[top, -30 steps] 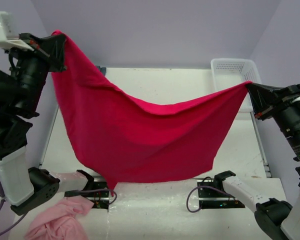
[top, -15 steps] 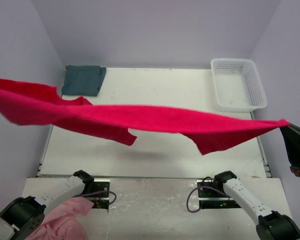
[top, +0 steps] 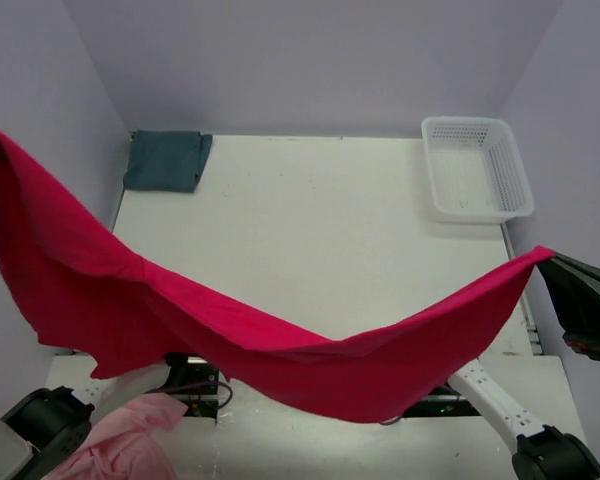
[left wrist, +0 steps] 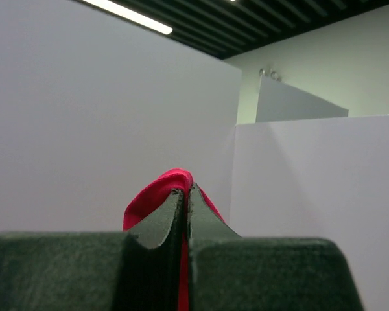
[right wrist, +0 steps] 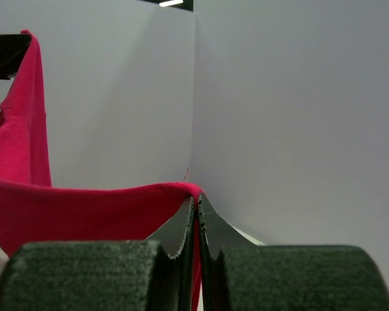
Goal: Fold and stack the t-shirts
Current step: Flatten out the tshirt
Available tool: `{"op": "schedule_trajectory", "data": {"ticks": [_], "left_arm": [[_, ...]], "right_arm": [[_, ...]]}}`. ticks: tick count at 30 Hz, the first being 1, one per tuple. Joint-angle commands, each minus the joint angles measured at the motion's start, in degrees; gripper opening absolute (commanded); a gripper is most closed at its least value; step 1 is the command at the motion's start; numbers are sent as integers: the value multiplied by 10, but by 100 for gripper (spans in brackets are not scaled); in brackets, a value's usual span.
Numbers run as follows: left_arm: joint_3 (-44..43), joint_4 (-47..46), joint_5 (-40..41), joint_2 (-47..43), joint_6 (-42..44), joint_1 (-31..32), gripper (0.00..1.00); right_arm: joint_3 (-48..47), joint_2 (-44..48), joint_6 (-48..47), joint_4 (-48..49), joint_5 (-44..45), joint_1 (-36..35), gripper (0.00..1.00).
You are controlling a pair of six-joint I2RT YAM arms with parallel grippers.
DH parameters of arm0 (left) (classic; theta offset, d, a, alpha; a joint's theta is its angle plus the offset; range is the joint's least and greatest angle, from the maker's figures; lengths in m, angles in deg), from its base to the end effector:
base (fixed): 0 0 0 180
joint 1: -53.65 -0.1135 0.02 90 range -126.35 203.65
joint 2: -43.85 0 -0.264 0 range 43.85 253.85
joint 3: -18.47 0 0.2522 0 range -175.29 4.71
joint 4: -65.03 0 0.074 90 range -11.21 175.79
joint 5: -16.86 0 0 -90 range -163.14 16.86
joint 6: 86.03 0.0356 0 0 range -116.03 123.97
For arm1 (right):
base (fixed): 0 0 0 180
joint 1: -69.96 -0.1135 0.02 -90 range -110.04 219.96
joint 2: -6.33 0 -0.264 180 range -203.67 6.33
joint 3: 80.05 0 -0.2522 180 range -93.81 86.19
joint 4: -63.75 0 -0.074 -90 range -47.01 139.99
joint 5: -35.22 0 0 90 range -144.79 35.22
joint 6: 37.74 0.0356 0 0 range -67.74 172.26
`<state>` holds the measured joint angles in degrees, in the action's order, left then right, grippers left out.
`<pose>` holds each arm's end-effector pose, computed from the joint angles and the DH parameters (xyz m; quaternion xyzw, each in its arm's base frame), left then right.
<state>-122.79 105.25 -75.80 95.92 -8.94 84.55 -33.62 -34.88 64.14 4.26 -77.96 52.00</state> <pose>-0.0582 0.0329 0.6566 0.0762 0.3427 -0.3569 0.8657 -0.0988 -0.0173 0.5973 -0.2010 0.4584 0.3143 0.8066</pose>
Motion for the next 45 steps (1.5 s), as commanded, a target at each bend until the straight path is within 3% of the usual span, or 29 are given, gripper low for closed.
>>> {"op": "schedule_trajectory", "data": {"ticks": [1,3,6,7,8,9,11,18,21,25,34,40,42,45], "left_arm": [[47,26,48,90,-2,1,0],[61,36,104,129,12,1,0],[15,64,151,247,43,-5,0],[-13,75,142,321,43,-46,0],[-51,107,66,365,18,-84,0],[-123,119,49,403,9,-112,0],[-170,117,30,495,8,-161,0],[-162,-7,-45,599,1,-268,0],[-171,-32,-57,598,11,-282,0],[-182,-62,-61,566,20,-296,0],[-122,-104,-176,495,10,-306,0],[49,-84,-220,402,38,-305,0],[186,-114,-215,335,32,-299,0],[304,-95,-195,277,21,-276,0]], "right_arm": [[59,-72,4,40,30,1,0],[108,-101,-6,73,56,1,0],[101,-193,-24,86,90,1,0],[95,-218,-27,90,99,1,0],[76,-264,-32,97,105,1,0],[59,-289,-42,96,119,1,0],[8,-362,-55,94,138,3,0],[-232,-599,-81,69,159,50,0],[-324,-664,-92,43,162,72,0],[-251,-629,-94,88,161,98,0],[-178,-592,-93,72,190,119,0],[-10,-537,-75,51,224,123,0],[39,-519,-56,48,238,124,0],[127,-490,-8,37,279,124,0]]}}
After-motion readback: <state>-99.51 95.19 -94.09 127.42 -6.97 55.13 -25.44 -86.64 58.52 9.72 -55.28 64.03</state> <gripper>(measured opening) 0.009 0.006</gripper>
